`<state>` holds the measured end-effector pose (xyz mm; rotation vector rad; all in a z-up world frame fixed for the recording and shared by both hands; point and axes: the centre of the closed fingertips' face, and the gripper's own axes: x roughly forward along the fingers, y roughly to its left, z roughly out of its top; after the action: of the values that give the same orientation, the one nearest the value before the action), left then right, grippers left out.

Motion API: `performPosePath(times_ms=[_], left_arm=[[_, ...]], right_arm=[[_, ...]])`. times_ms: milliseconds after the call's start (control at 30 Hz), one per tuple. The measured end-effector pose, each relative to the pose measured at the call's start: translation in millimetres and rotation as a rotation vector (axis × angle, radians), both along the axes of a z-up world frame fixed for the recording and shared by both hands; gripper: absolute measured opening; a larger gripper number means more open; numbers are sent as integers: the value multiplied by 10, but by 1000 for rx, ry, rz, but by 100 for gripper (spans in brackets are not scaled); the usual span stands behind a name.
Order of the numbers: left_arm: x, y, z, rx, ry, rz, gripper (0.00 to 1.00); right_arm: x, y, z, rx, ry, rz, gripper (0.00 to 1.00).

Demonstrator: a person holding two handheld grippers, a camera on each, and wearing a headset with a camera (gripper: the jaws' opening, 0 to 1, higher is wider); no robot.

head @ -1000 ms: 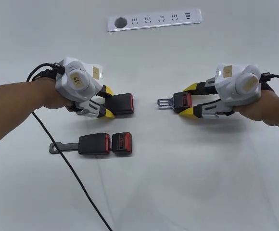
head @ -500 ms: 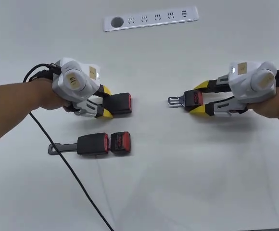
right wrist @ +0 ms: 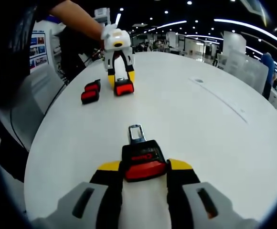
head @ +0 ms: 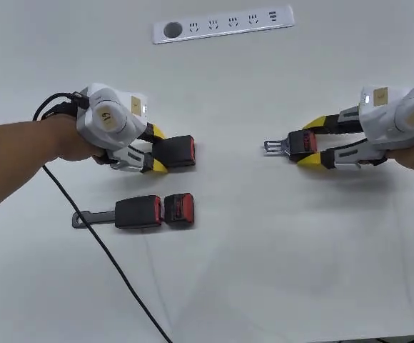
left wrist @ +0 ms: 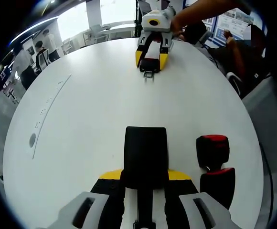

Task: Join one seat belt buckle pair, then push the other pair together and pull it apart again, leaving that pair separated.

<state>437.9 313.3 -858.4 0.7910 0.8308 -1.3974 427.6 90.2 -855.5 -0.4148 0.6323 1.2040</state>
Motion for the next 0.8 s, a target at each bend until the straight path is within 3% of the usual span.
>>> performPosePath(times_ms=[300,433,533,600,633,667,733,800], left_arm=[[2,-3,0,-1,3,4,33],[1,-6,2,-3,4,7,33],[-3,-4,4,0,14,27,33],[-9,-26,7,-11,37,78,34],[-21,-30,15,-15,63,125,35],[-33,-18,20,-11,70,149,38],[-72,-35,86,-37,59,140,45],[-28,-39,184,-79,27,196,52]], right_arm=[[-12,-70,14,4,2,-9,36],[1,-68,32,39,47,-42,37],[-27,-63,14,-6,-6,-2,38],[-51,-25,28,-4,21,-29,43],[-61,10,59,24,37,-53,48],[-33,71,132,77,32,-85,55],[13,62,175,79,15,-129,61],[50,62,213,81,4,-174,66]])
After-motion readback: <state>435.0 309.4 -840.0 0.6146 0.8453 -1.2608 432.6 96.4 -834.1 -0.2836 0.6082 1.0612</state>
